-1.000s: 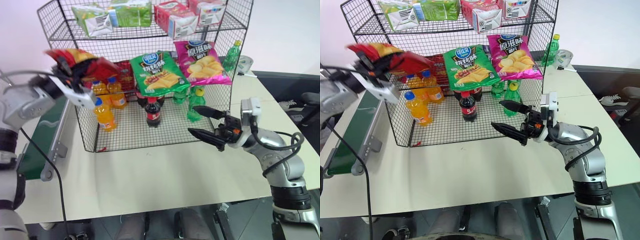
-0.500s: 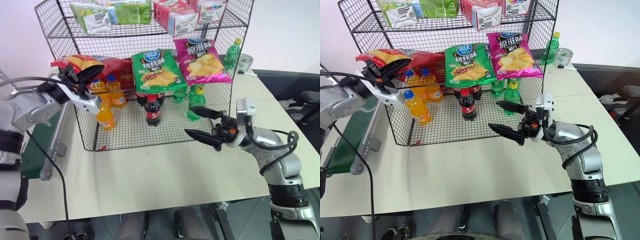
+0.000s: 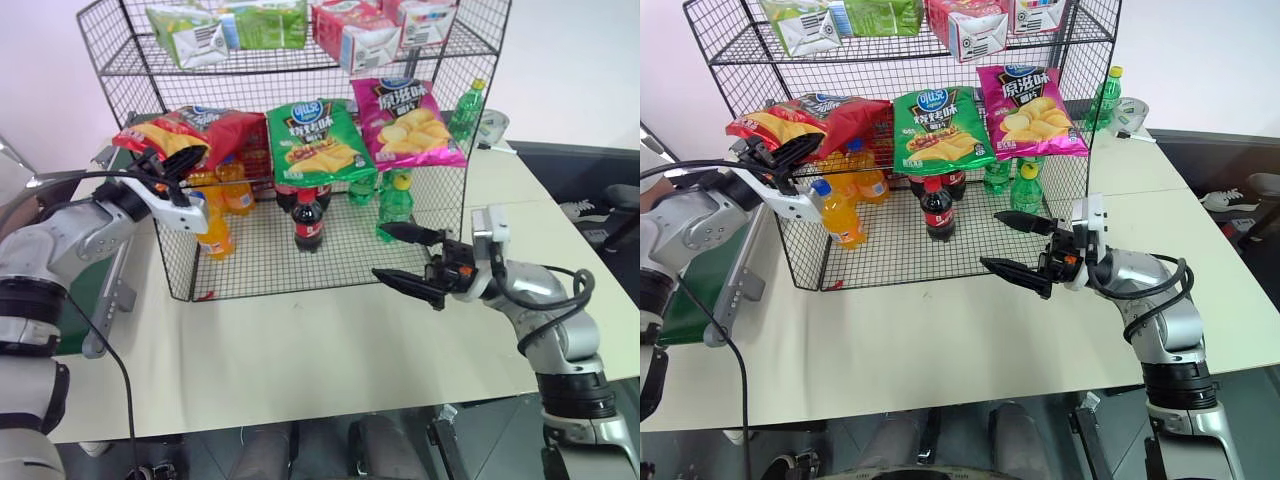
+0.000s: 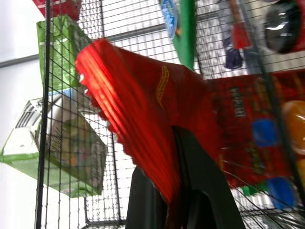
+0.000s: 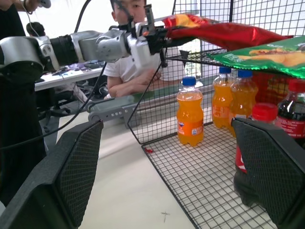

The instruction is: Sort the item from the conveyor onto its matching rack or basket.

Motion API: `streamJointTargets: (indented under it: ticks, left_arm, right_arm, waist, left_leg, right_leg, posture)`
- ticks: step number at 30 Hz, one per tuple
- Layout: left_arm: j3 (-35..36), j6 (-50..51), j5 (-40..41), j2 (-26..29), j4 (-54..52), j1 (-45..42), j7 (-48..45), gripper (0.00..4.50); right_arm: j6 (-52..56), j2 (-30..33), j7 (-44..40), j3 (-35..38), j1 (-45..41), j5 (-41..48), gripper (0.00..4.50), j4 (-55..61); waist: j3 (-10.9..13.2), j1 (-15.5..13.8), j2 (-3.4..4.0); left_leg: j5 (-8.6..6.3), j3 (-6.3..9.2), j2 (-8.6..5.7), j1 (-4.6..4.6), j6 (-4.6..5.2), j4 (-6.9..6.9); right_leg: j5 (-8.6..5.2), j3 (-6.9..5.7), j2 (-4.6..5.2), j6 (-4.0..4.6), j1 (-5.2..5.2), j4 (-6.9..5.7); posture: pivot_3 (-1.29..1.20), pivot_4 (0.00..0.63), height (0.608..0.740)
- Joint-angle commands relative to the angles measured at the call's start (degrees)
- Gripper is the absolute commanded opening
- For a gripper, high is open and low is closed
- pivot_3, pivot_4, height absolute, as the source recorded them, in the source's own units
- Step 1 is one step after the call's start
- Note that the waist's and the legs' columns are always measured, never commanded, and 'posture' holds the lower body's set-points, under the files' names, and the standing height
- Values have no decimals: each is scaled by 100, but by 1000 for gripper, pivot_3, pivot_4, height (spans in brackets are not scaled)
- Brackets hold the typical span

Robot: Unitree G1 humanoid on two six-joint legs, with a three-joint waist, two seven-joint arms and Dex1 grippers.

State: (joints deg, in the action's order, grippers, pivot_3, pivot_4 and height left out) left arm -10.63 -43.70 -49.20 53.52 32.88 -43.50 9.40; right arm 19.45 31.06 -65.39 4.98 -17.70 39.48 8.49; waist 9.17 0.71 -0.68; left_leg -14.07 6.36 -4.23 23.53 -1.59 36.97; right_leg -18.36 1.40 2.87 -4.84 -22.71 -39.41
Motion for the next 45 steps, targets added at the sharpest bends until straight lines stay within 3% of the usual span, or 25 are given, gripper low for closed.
streamJointTargets:
  ticks: [1, 5, 8, 14, 16, 21, 32, 35, 43, 45]
  left_arm:
    - [75, 154, 286, -71, -428, 40, -152, 43]
    - [88, 322, 360, -142, -536, 167, -278, 43]
    - [152, 455, 308, -99, -594, 228, -174, 810]
    - [242, 445, 564, -1, -628, 352, -253, 3781]
    - [275, 429, 580, 64, -828, 473, -241, 4447]
    - [590, 310, 1160, 120, -1389, 891, -446, 4447]
    - [1274, 765, 1579, 151, -2559, 2169, -855, 4447]
    - [1355, 935, 2737, -9, -2973, 2562, -1547, 4447]
    - [1963, 1994, 3764, -573, -4220, 3805, -2230, 4447]
    - [2087, 2417, 4449, -801, -4538, 4127, -2496, 4447]
  right_arm:
    - [-154, -21, -73, 66, 22, 5, 4500, 55]
    - [-186, -24, -88, 48, 62, -18, 4500, 64]
    - [-176, 18, -148, 77, 74, -4, 4500, 28]
    - [-412, -85, 33, 259, -96, -102, 4500, -292]
    - [-426, -129, 69, 281, -88, -51, 4500, -294]
    - [-564, -196, 67, 292, -127, -40, 4500, -270]
    - [-430, -432, 601, 302, -388, 193, 4500, 310]
    - [-271, -292, 588, 229, -374, 158, 4500, 362]
    - [-232, -211, 606, 227, -298, 103, 4500, 382]
    - [-217, -179, 590, 210, -279, 91, 4500, 411]
  waist:
    - [0, 6, 0]
    - [0, 1, 0]
    - [0, 3, 0]
    - [-1, -6, 0]
    - [-2, -2, 3]
    - [-2, 4, 4]
    - [-2, -7, 5]
    - [-2, -8, 5]
    - [-2, 11, 7]
    - [-2, 5, 7]
  left_leg:
    - [0, 0, 0, 0, 0, 0]
    - [0, -1, 0, 0, 0, 1]
    - [0, 0, 0, 0, 0, 1]
    - [0, -1, 0, 0, 0, 4]
    - [0, -1, 0, -1, 0, 3]
    - [0, -1, 1, -1, 0, 2]
    - [0, -1, 1, -1, 0, 2]
    - [0, -1, 1, -2, 0, 3]
    - [-1, -2, 4, -2, 0, -1]
    - [-1, -1, 4, -3, 0, -2]
  right_leg:
    - [0, 1, 0, 0, -1, -1]
    - [0, 2, 0, 0, 0, -1]
    - [0, 3, 0, 0, -1, -2]
    - [0, 2, 1, 0, 2, -2]
    - [0, 3, 1, 0, 1, -2]
    - [0, 5, 1, 0, 0, -4]
    - [0, 6, 3, 1, 0, -2]
    - [0, 6, 5, 1, 2, -1]
    - [0, 7, 6, 2, 1, 0]
    - [0, 7, 6, 2, 2, 0]
  posture:
    - [0, 150, 740]
    - [0, 150, 740]
    - [0, 150, 740]
    - [0, 150, 740]
    - [0, 150, 740]
    - [0, 150, 740]
    - [0, 150, 740]
    - [0, 150, 740]
    - [0, 150, 740]
    - [0, 150, 740]
